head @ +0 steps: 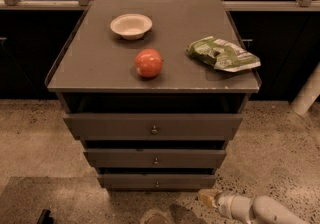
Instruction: Open bottom drawer
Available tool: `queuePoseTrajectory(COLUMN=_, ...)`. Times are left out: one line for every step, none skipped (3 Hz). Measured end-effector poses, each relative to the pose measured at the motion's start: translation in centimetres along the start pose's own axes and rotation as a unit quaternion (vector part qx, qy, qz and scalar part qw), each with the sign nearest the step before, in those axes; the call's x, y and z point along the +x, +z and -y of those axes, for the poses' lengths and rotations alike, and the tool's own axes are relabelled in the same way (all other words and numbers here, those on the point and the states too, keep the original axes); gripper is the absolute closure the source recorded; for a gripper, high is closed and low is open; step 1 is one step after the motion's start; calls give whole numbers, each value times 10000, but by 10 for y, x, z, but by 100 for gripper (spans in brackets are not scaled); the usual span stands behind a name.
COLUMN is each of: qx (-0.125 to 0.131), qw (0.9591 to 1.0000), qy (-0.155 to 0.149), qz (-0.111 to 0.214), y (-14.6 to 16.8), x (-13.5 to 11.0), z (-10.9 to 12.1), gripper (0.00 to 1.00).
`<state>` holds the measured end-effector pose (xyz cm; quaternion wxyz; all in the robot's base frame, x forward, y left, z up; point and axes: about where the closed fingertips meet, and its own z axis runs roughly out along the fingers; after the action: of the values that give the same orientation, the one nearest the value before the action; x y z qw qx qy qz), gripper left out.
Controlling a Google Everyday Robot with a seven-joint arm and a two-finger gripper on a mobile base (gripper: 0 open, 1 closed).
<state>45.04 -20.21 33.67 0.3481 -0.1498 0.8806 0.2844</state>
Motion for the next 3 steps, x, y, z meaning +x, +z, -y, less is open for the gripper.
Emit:
queuePoseTrajectory(qx=-413, qw=9982, qy=-398, qz=163, y=23, x=1, z=16, gripper=100)
queuePoseTrajectory(qx=-911, qw=9931, qy=-666, qz=316, y=48, x=-1, z=30, gripper=100)
queuePoseTrajectory(qx=-898, qw=9927, qy=-692, qz=401, y=43, x=-11, z=42, gripper=100)
